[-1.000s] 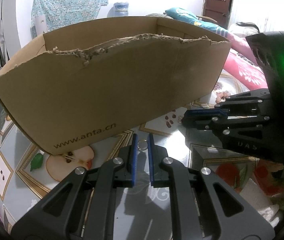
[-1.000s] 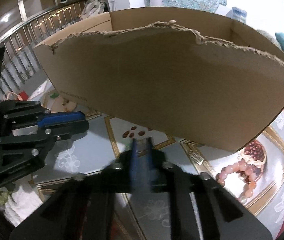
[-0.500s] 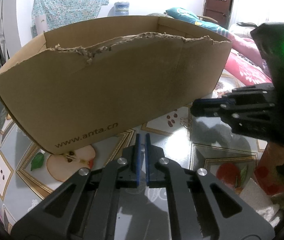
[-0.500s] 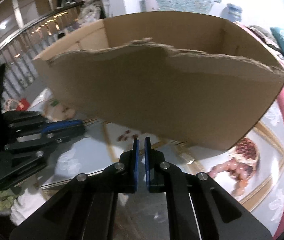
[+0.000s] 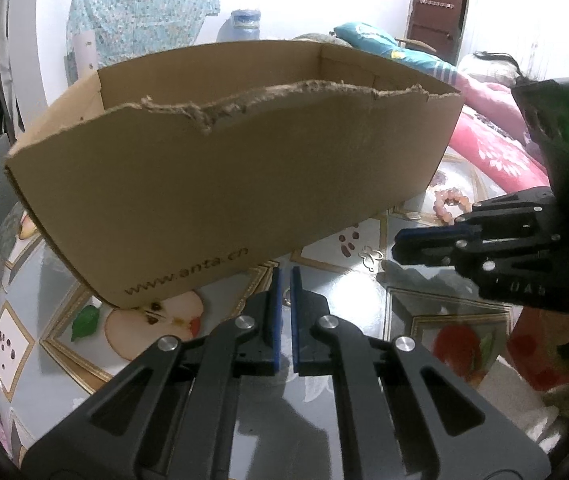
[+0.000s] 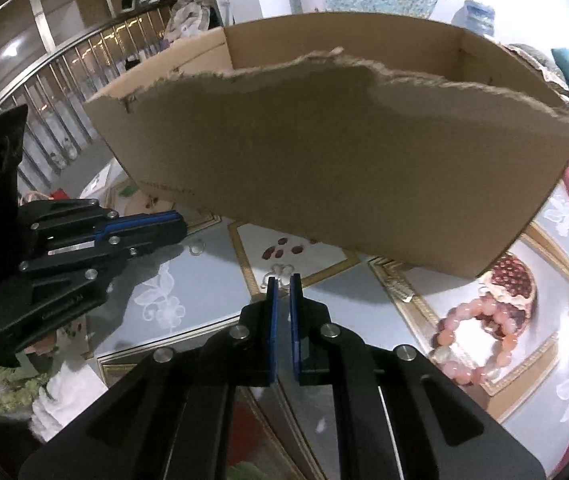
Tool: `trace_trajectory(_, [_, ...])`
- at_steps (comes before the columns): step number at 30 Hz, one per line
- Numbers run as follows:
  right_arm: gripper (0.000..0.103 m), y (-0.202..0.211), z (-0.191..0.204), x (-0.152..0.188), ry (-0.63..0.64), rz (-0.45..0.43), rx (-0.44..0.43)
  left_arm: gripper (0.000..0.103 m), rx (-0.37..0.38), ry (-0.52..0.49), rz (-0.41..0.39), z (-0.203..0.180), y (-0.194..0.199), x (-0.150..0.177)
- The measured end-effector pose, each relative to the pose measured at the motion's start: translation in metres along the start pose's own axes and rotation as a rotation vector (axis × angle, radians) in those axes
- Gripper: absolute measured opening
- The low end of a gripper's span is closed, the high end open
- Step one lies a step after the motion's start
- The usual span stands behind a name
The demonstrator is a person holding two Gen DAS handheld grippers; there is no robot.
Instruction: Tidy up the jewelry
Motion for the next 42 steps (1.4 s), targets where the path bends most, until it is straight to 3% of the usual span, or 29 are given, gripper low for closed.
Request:
trace_trajectory(2, [0.013, 0.001, -0.002, 0.001, 0.014, 0.002, 0.0, 0.003, 0.003, 0.0, -0.006, 0.002, 0.003, 0.002])
trace_trajectory(4, [0.027, 0.0, 0.0, 0.0, 0.043, 0.005, -0.003, 0.003, 0.009, -0.003, -0.004, 0.002, 0.005, 0.004])
trace_trajectory(6, [0.032, -0.001, 0.0, -0.002, 0.075, 0.01, 0.0, 0.004, 0.014, -0.013, 0.008, 0.002, 0.006, 0.007])
trace_trajectory(10, [0.032, -0.009, -0.001, -0.003, 0.093, 0.043, -0.012, 0.005, 0.019, -0.039, 0.024, -0.002, 0.004, 0.011])
trace_trajectory(18, [0.032, -0.011, 0.013, 0.0, 0.054, 0.074, -0.168, 0.012, 0.024, -0.05, 0.039, -0.007, 0.0, 0.012])
trace_trajectory(26, [0.032, -0.003, 0.0, -0.008, 0.087, 0.038, -0.066, 0.012, 0.02, -0.047, 0.039, -0.007, -0.001, 0.012])
trace_trajectory(34, [0.032, -0.013, 0.017, -0.004, 0.108, 0.078, -0.173, 0.012, 0.018, -0.039, 0.033, -0.006, -0.002, 0.014])
trace_trajectory(42, [0.032, -0.01, 0.009, -0.012, 0.128, 0.042, -0.049, 0.012, 0.022, -0.04, 0.038, -0.003, -0.003, 0.014])
Point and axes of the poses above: each gripper's, at about its wrist camera, not at the fingertips, and y roughly against the way its jaws point, z to its left, x to its underside, the point moved 2 cm from there along -y, roughly the way its jaws point
